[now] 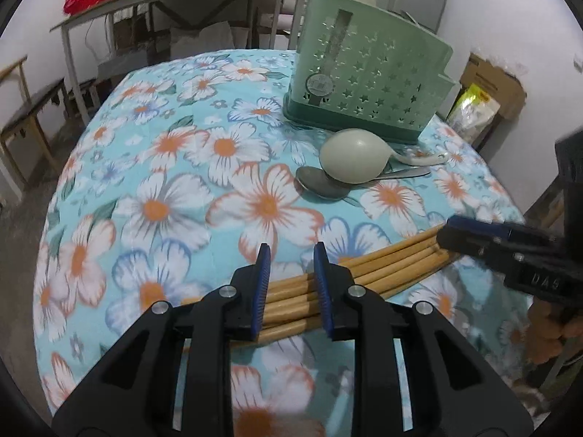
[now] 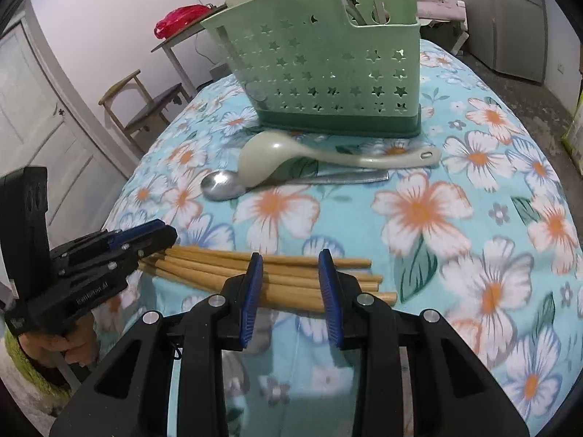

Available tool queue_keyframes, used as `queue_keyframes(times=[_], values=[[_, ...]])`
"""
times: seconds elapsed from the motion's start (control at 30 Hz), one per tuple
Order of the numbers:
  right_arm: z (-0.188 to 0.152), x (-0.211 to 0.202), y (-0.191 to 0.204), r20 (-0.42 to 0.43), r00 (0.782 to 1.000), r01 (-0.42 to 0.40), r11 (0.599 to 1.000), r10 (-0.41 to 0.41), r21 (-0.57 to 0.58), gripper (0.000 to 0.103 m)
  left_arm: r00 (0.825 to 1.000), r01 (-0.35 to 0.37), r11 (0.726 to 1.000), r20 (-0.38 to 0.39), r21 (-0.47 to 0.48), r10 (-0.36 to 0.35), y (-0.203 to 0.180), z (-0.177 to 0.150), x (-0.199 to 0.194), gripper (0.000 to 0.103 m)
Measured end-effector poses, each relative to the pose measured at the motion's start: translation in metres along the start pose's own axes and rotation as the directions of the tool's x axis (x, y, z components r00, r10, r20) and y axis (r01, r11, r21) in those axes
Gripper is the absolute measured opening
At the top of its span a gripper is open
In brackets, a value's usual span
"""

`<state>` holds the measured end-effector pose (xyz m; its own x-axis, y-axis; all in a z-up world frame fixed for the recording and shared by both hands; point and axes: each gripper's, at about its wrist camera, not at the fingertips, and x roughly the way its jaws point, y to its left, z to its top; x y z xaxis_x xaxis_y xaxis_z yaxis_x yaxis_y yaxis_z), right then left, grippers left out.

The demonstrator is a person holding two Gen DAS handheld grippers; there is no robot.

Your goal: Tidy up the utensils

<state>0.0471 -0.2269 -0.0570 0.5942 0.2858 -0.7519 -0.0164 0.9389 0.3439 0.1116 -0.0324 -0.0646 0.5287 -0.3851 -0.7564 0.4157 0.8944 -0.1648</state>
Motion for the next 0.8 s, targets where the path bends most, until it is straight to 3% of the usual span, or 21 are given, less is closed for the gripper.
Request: queue_keyframes(times=[0.2, 0.33, 0.43, 0.5, 0.8], values=[[-0.012, -0.017, -0.003, 0.024, 0.999, -0.026, 0.999, 0.025, 0.032, 0.032, 0.998, 0.064, 0.994, 0.021, -0.09, -0.062, 0.007, 0.002, -0.016, 0.023], [-0.01, -0.028, -0.001, 0.06, 0.998, -0.019, 1.0, 0.018, 0.025, 0.04, 0.988, 0.154, 0.968, 0.041, -0.2, -0.149, 0.017, 0.017, -0.016, 0.023], [-0.006, -0.039, 0.001, 0.104, 0.994, -0.012, 1.0, 0.011, 0.003, 0.046, 0.976, 0.214, 0.921, 0.022, -0.326, -0.219, 0.03, 0.032, 0.0, 0.023], [-0.002, -0.043, -0.001, 0.117, 0.993, -0.025, 1.0, 0.024, 0.008, 0.046, 0.963, 0.251, 0.875, 0.012, -0.414, -0.27, 0.04, 0.039, 0.016, 0.023], [0.007, -0.036, -0.011, 0.104, 0.994, -0.038, 0.999, 0.035, 0.035, 0.047, 0.919, 0.306, 0.742, -0.018, -0.596, -0.394, 0.055, 0.037, 0.064, 0.023]])
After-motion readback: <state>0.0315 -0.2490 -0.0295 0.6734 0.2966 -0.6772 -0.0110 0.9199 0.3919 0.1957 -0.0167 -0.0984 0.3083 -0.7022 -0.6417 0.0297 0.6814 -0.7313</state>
